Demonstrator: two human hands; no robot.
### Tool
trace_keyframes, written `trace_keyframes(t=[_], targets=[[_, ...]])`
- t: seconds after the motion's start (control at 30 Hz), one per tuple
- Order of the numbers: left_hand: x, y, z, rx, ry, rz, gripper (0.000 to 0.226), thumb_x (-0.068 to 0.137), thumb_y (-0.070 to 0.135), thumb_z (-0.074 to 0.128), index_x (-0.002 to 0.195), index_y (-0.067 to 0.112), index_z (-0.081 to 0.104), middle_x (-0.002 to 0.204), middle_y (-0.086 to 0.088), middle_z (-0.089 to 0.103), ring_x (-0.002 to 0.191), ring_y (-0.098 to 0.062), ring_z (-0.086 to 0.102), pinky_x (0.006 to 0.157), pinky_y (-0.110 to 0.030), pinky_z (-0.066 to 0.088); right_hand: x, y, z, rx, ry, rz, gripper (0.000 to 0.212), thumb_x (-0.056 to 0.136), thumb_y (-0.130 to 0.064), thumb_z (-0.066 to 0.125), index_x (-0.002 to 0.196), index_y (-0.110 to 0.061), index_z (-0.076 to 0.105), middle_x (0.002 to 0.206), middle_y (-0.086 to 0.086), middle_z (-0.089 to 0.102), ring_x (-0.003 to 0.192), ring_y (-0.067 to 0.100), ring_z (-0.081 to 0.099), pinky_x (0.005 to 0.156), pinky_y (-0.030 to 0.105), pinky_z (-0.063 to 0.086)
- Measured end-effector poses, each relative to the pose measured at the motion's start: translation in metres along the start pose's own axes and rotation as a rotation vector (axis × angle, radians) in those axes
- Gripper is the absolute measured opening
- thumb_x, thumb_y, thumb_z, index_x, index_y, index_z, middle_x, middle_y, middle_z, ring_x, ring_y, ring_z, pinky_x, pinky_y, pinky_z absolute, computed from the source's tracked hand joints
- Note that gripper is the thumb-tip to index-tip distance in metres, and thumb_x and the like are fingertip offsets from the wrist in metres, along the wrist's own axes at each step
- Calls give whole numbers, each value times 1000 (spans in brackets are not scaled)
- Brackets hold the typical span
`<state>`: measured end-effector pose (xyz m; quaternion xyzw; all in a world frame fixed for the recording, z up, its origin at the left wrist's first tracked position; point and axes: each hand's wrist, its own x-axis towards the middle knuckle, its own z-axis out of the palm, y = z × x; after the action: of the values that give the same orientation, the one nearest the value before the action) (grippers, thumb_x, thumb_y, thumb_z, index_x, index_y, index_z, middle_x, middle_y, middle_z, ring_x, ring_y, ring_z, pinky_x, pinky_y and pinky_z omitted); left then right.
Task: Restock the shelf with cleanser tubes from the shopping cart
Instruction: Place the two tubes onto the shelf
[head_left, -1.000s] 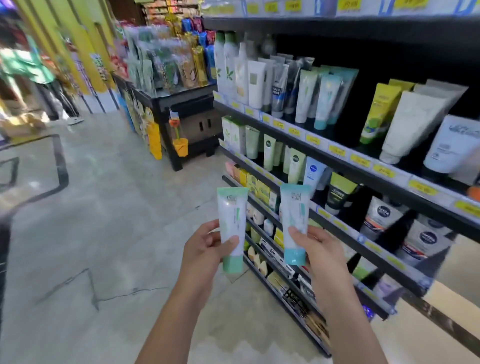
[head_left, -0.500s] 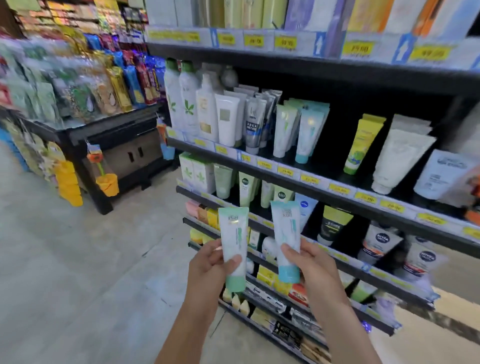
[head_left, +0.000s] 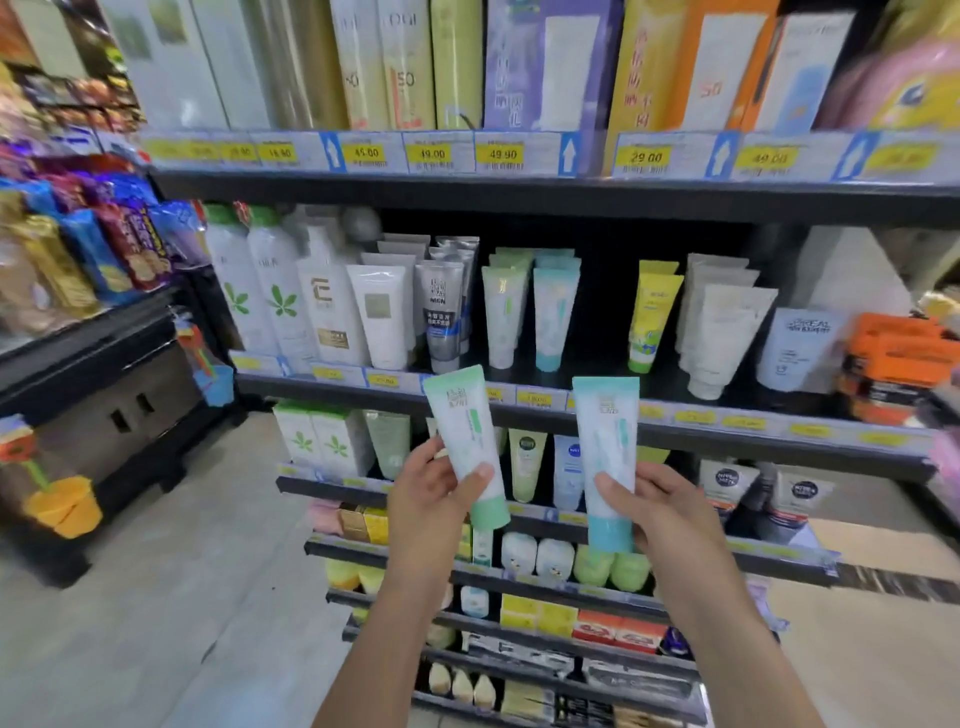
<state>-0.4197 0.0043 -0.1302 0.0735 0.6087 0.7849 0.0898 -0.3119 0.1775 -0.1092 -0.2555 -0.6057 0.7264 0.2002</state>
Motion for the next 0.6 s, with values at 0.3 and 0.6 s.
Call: trace_keyframes(t=[0.3, 0.6], targets=[[87, 45, 15, 152, -81, 122, 45, 78, 4, 80, 114, 23, 61, 104, 2, 76, 95, -14, 73, 77, -26, 58, 78, -46, 27, 47, -47, -223, 31, 86, -9, 73, 114, -19, 64, 103, -7, 77, 94, 9, 73, 70, 20, 54], [160, 59, 47, 338, -114, 214, 42, 79, 8, 81, 115, 20, 62, 103, 6, 75, 90, -9, 73, 72, -20, 58, 167, -61, 46, -76, -13, -339, 32, 83, -10, 77, 109, -20, 61, 99, -10, 75, 88, 0, 71, 68, 17, 55]])
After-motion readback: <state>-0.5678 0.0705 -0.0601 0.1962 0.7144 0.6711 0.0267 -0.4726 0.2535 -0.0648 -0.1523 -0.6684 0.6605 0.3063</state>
